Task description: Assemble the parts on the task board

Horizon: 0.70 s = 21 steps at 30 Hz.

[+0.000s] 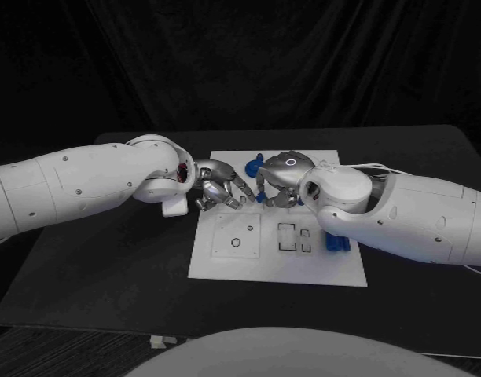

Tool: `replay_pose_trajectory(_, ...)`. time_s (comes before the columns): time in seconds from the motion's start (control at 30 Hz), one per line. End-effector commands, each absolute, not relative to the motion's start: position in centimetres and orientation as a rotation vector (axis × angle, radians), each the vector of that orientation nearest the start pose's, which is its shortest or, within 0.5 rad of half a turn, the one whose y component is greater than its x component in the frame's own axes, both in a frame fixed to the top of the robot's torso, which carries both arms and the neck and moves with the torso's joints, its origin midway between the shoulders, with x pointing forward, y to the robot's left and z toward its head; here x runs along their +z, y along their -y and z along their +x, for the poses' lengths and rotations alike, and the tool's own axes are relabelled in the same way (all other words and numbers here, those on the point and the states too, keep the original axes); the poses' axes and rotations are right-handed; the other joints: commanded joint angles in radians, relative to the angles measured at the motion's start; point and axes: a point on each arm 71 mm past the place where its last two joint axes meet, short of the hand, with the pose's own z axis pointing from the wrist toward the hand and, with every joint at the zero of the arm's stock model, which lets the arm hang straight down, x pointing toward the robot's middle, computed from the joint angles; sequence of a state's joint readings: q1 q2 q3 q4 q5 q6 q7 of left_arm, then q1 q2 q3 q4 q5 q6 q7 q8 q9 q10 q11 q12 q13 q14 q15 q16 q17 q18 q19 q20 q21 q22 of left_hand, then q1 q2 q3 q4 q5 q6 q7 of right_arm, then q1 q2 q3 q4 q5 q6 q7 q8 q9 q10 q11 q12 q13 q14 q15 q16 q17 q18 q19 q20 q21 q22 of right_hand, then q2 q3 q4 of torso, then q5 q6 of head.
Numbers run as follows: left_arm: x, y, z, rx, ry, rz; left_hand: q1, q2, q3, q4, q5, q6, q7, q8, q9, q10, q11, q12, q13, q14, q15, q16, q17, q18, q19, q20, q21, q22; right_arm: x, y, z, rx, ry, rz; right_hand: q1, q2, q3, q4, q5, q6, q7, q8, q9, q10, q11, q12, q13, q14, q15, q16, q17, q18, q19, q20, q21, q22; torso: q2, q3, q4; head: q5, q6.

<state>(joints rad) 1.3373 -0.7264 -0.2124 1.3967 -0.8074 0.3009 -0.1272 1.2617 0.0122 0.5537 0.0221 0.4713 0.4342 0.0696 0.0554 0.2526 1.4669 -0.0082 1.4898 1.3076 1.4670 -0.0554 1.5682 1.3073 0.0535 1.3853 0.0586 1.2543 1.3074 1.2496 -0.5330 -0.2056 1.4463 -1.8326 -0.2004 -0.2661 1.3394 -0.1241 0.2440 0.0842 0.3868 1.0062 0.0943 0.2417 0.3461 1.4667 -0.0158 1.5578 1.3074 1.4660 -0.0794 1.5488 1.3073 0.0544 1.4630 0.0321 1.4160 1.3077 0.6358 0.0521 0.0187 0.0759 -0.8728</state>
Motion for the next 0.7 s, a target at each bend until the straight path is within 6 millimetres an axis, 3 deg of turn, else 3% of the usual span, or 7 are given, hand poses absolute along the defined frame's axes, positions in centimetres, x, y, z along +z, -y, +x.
replay_pose_trajectory(0.03, -22.34, -17.16, 48.37, -0.949, -2.455, -0.066, -0.007, -0.006, -0.001, 0.005, -0.007, -0.008, 0.005, -0.001, -0.003, 0.013, -0.002, -0.005, 0.18, 0.104, -0.003, 0.003, 0.263, 0.02, -0.004, -0.006, -0.004, 0.166, -22.03, 6.6, 46.55, 0.492, -1.625, -0.676, -0.011, -0.001, 0.001, 0.005, 0.003, 0.019, -0.024, 0.004, 0.001, 0.088, 0.008, 0.001, 0.233, 0.093, 0.008, 0.0, 0.216, -0.015, 0.032, 0.005, -0.004, 0.211, 0.0, 0.0005, -0.0013, 0.003, 0.0)
replay_pose_trajectory(0.63, -22.72, -17.22, 48.53, -0.946, -2.455, -0.076, -0.007, -0.004, -0.001, 0.006, -0.007, -0.001, 0.006, 0.001, -0.002, 0.012, 0.0, -0.006, 0.18, 0.104, -0.002, 0.003, 0.263, 0.02, -0.003, -0.005, -0.003, 0.167, -22.03, 6.15, 46.47, 0.497, -1.624, -0.683, -0.009, -0.001, 0.001, 0.003, 0.004, 0.015, -0.022, 0.0, 0.001, 0.087, 0.01, -0.001, 0.231, 0.092, 0.01, -0.001, 0.213, -0.015, 0.031, 0.006, -0.006, 0.21, -0.001, 0.0005, -0.0007, 0.003, 0.0)
replay_pose_trajectory(0.67, -22.72, -17.25, 48.53, -0.945, -2.454, -0.077, -0.009, -0.003, -0.001, 0.009, -0.008, 0.081, 0.018, 0.024, 0.032, 0.012, 0.006, -0.005, 0.181, 0.104, 0.001, 0.003, 0.263, 0.019, -0.003, -0.004, -0.001, 0.167, -22.06, 6.17, 46.48, 0.494, -1.628, -0.684, -0.007, -0.001, 0.002, 0.001, 0.004, 0.013, -0.021, -0.002, 0.001, 0.086, 0.011, -0.001, 0.23, 0.092, 0.011, -0.001, 0.212, -0.014, 0.029, 0.007, -0.008, 0.21, -0.001, 0.0005, -0.0007, 0.004, 0.0)
replay_pose_trajectory(0.7, -22.72, -17.28, 48.52, -0.944, -2.453, -0.079, -0.009, -0.003, -0.001, 0.009, -0.008, 0.107, 0.023, 0.032, 0.04, 0.012, 0.01, -0.005, 0.18, 0.104, 0.004, 0.003, 0.263, 0.018, -0.003, -0.002, -0.001, 0.167, -22.09, 6.2, 46.5, 0.491, -1.631, -0.685, -0.007, -0.001, 0.002, 0.001, 0.004, 0.013, -0.021, -0.002, 0.001, 0.086, 0.011, -0.001, 0.23, 0.092, 0.011, -0.001, 0.212, -0.014, 0.029, 0.007, -0.008, 0.21, -0.001, 0.0004, -0.0007, 0.005, 0.0)
